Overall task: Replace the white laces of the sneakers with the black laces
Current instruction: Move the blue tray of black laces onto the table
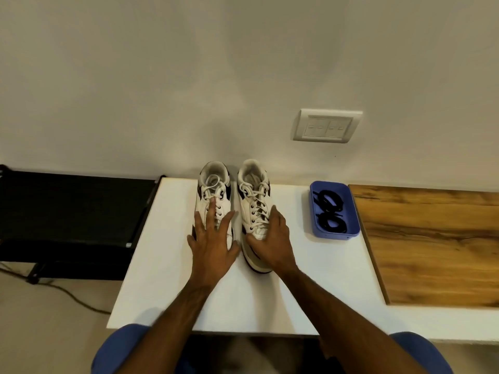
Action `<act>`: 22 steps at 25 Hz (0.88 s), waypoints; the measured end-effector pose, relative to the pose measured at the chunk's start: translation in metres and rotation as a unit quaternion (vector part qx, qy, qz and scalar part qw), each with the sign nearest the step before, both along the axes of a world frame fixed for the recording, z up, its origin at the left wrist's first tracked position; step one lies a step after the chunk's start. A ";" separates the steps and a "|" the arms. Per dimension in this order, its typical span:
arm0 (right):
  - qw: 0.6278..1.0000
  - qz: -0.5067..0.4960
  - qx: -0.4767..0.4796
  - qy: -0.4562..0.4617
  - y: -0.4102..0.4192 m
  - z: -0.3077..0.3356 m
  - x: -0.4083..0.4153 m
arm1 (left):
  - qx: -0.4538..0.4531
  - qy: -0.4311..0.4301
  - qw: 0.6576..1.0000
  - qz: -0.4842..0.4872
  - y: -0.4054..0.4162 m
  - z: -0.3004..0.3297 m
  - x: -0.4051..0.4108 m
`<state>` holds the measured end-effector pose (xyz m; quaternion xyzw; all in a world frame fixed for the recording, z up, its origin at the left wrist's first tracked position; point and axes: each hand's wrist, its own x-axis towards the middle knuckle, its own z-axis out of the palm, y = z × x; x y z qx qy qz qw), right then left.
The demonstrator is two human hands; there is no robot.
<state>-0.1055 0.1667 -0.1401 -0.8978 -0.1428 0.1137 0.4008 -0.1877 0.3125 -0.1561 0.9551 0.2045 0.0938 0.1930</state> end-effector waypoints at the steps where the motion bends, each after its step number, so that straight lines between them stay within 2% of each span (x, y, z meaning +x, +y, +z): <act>1: 1.000 -0.002 -0.003 0.001 -0.006 -0.001 -0.003 | -0.001 0.003 1.000 -0.005 0.001 0.002 -0.002; 5: 1.000 -0.008 0.000 -0.007 -0.043 0.004 -0.030 | 0.019 0.006 1.000 -0.014 -0.017 0.012 -0.031; 11: 0.999 0.001 -0.033 -0.003 -0.101 0.007 -0.053 | 0.024 0.081 0.995 -0.047 -0.080 0.021 -0.077; 14: 0.998 0.018 -0.059 0.006 -0.117 0.005 -0.058 | 0.029 0.031 0.998 -0.053 -0.084 0.028 -0.089; 16: 0.996 0.015 -0.081 -0.042 -0.116 0.006 -0.062 | -0.017 -0.047 0.999 -0.005 -0.074 0.034 -0.083; 18: 0.985 0.023 -0.069 -0.159 -0.104 0.014 -0.065 | -0.084 -0.104 0.991 0.026 -0.056 0.041 -0.068; 20: 0.965 0.062 -0.031 -0.254 -0.081 0.029 -0.065 | -0.126 -0.127 0.984 0.017 -0.039 0.043 -0.054; 22: 0.961 0.096 0.015 -0.257 -0.052 0.041 -0.056 | -0.168 -0.145 0.975 -0.002 -0.026 0.044 -0.042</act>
